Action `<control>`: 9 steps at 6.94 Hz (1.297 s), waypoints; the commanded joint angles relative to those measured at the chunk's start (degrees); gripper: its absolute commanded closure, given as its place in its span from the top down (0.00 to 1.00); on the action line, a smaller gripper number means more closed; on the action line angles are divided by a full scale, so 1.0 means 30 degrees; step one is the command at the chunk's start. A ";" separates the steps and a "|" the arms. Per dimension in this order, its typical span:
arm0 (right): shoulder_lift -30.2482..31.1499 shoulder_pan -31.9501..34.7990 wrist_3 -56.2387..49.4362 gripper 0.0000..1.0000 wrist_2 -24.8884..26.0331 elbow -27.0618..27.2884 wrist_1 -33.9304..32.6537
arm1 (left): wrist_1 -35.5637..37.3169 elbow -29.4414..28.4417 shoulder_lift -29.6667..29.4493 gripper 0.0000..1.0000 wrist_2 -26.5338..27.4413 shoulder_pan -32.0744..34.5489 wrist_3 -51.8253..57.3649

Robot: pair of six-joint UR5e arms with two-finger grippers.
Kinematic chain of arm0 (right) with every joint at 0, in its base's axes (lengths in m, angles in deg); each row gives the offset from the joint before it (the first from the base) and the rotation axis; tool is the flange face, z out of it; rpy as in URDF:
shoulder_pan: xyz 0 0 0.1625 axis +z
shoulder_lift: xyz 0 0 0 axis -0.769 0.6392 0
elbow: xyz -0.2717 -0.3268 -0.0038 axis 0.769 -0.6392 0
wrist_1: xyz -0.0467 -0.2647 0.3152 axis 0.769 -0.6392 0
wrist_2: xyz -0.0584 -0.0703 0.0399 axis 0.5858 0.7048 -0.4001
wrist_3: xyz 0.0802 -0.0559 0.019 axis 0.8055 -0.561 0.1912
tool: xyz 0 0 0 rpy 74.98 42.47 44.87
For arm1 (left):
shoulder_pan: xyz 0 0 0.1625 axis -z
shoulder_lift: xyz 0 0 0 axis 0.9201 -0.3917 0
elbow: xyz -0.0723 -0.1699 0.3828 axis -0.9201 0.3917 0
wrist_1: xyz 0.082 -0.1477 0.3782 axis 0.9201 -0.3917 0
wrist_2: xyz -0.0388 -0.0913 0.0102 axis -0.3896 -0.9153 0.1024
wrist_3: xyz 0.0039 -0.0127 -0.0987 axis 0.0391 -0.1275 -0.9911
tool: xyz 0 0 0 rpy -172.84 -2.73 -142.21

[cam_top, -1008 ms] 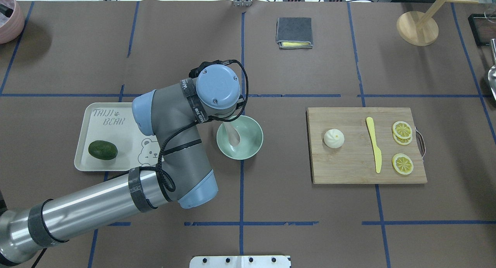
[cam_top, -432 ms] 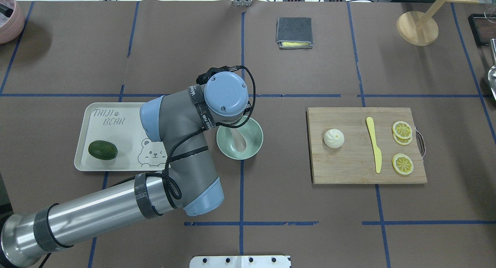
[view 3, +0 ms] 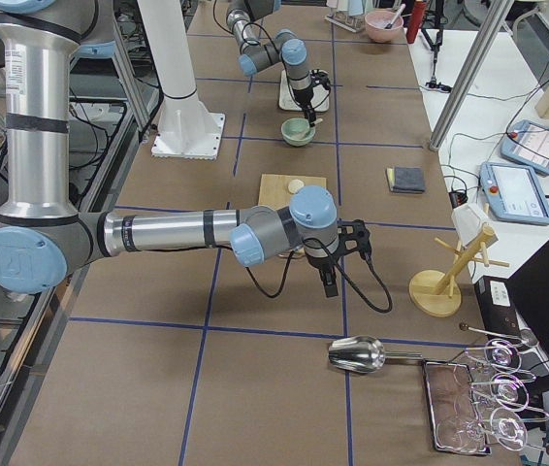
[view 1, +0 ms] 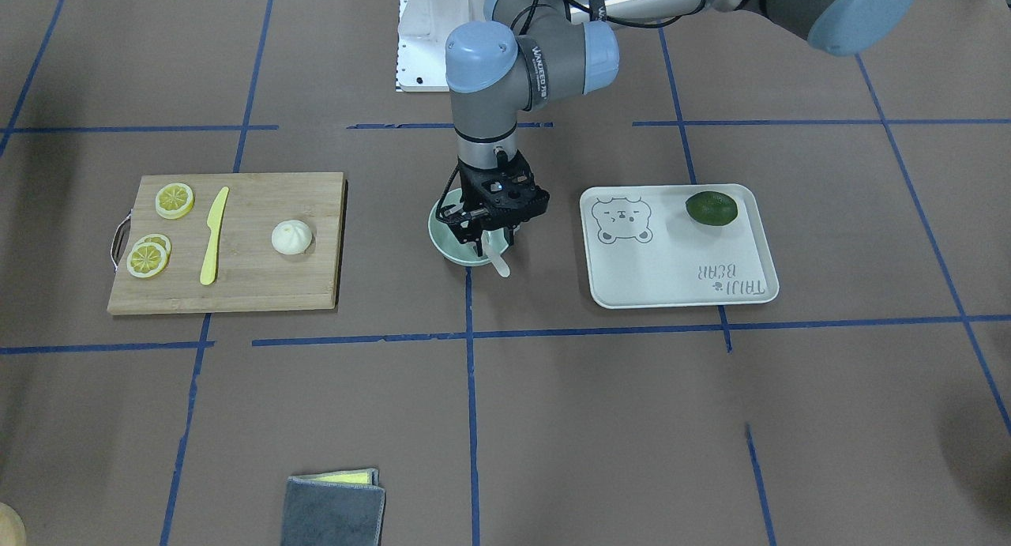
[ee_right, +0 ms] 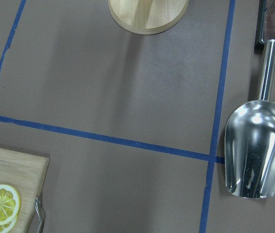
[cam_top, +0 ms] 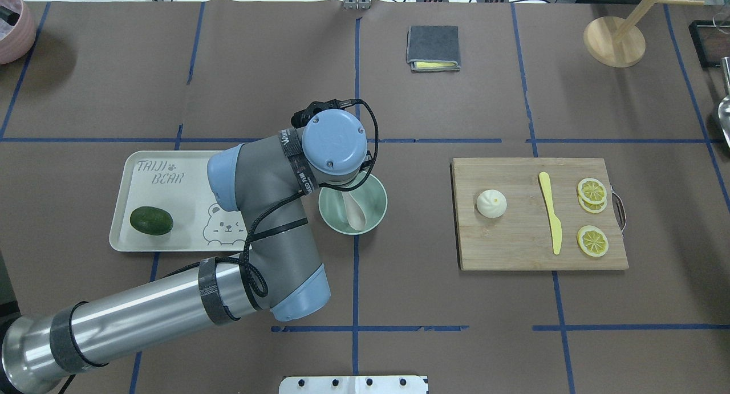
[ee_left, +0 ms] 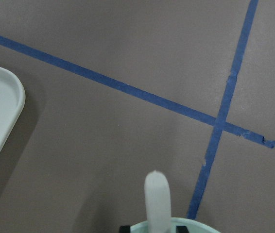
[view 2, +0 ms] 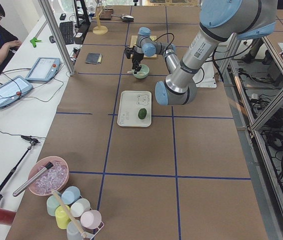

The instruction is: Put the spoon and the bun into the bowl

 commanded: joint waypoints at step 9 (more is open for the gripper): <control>-0.4158 -0.8976 1.0055 1.00 0.2394 0.4153 -0.0178 | -0.0079 0.5350 1.0002 1.00 -0.9438 1.3758 2.7712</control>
